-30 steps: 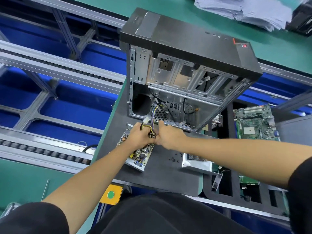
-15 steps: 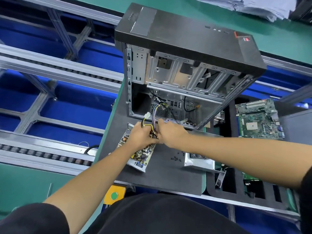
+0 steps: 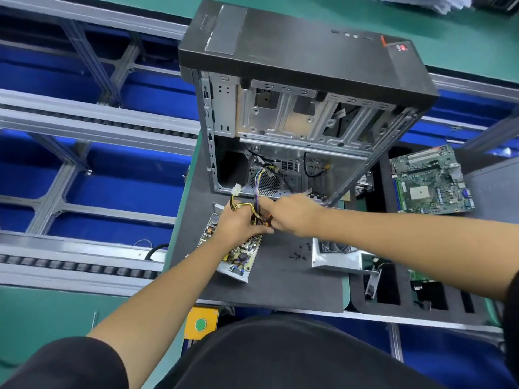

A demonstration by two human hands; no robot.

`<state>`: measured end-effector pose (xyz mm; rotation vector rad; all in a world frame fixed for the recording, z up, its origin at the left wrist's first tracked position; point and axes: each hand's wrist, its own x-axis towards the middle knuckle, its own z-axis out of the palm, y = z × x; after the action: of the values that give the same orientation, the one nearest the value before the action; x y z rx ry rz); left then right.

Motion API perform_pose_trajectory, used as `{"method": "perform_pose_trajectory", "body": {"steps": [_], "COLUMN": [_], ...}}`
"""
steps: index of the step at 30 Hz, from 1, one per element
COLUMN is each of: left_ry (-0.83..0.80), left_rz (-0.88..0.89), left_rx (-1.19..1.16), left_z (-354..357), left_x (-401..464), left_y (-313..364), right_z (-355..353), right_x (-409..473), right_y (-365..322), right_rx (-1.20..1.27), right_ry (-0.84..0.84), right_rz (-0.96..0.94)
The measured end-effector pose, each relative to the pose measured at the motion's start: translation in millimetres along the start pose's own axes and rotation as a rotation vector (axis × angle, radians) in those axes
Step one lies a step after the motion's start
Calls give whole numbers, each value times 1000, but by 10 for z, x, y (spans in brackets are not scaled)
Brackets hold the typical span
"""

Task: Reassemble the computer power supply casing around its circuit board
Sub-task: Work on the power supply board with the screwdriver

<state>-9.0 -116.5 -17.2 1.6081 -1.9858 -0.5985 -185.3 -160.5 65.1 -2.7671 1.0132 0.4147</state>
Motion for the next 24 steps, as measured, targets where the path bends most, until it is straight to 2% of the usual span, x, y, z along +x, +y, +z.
{"method": "perform_pose_trajectory", "body": {"steps": [2, 4, 6, 8, 11, 12, 15, 17, 20, 24], "left_ry": [14, -49, -73, -117, -182, -216, -246, -238, -244, -138], "left_rz": [11, 14, -27, -84, -83, -104, -195, -185, -116, -86], "left_rx": [-35, -45, -19, 9, -28, -78, -111, -36, 15, -33], "left_z": [10, -2, 18, 34, 56, 60, 36, 17, -8, -29], "left_x": [-11, 8, 9, 36, 39, 30, 13, 24, 63, 20], "left_y": [-2, -24, -63, -54, -62, -65, -68, -45, -17, -3], "right_z": [91, 104, 43, -88, -282, -324, -345, -281, -98, 91], "right_x": [-5, 24, 49, 45, 58, 70, 97, 66, 19, 40], "right_y": [-154, -282, -286, -204, -42, -23, 7, -26, -163, -391], "right_rx": [59, 116, 109, -54, -376, -449, -433, -323, -96, 288], "right_ry": [5, -16, -58, -52, -88, -130, -204, -187, -70, 24], "right_rz": [180, 328, 346, 148, -345, -444, -515, -367, 22, 490]}}
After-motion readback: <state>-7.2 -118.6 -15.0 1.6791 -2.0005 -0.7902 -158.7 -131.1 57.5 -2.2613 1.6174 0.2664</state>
